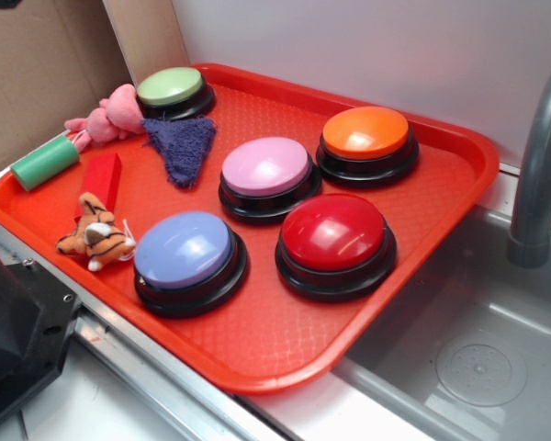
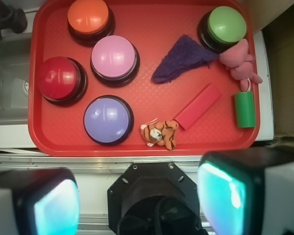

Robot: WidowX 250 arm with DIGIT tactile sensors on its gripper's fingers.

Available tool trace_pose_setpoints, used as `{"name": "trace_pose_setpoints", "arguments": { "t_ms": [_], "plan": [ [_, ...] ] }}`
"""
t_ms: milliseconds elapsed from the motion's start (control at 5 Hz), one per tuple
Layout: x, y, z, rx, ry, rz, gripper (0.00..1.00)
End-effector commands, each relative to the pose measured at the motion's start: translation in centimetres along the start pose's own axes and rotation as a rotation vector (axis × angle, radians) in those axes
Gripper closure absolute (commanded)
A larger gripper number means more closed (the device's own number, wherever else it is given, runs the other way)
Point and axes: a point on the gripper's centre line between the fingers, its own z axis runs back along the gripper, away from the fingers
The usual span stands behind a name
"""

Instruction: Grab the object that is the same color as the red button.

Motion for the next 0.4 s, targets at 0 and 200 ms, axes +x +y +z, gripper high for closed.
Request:
{"name": "trace_pose_setpoints", "arguments": {
  "t_ms": [0,200],
  "plan": [
    [0.0,0.0,0.0,0.0,0.0,0.0,0.0],
    [0.3,1.8,-1.4,-0.049,-0.027,0.137,0.0]
  ]
}}
